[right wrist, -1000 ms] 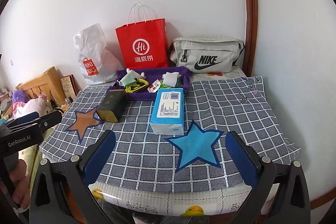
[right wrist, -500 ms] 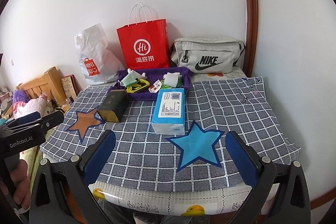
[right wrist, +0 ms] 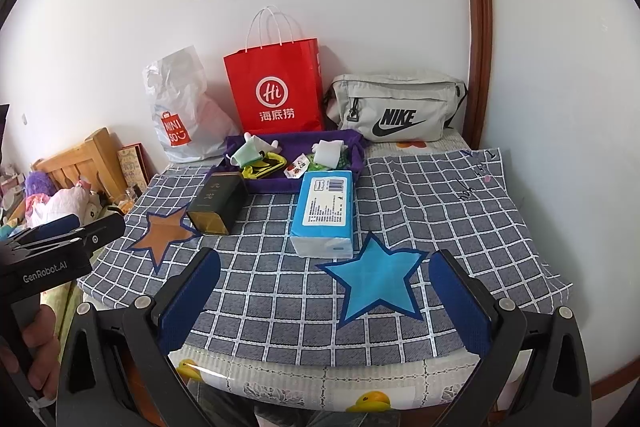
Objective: Organize soft objects
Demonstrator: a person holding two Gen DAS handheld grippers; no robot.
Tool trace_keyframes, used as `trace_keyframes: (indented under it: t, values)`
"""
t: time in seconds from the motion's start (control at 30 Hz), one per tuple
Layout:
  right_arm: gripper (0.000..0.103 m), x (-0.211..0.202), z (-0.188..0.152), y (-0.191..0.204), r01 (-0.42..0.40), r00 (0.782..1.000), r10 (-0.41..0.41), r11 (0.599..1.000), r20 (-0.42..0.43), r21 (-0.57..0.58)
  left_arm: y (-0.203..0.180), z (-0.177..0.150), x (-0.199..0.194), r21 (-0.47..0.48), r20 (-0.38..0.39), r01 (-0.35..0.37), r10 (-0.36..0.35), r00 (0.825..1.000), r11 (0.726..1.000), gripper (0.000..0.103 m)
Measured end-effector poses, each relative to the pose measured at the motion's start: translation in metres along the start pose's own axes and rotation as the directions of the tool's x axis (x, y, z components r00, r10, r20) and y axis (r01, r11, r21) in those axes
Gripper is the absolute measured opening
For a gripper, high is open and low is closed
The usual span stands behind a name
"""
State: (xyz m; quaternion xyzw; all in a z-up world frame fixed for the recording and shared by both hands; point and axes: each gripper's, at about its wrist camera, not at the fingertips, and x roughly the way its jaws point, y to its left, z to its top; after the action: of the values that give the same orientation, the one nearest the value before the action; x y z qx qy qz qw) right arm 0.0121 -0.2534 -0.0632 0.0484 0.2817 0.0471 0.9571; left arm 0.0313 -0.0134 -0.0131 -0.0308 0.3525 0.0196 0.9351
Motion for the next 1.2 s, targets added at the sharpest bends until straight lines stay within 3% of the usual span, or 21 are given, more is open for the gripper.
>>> trace_keyframes:
  t: [1.2]
  values:
    - [0.103, -0.0042, 0.0022, 0.0012, -0.006, 1.0, 0.006, 1.0, 0.011, -0.007, 0.0034, -0.0002, -0.0007, -0.004, -0.001, -0.005, 0.005, 1.0, 1.0, 0.094]
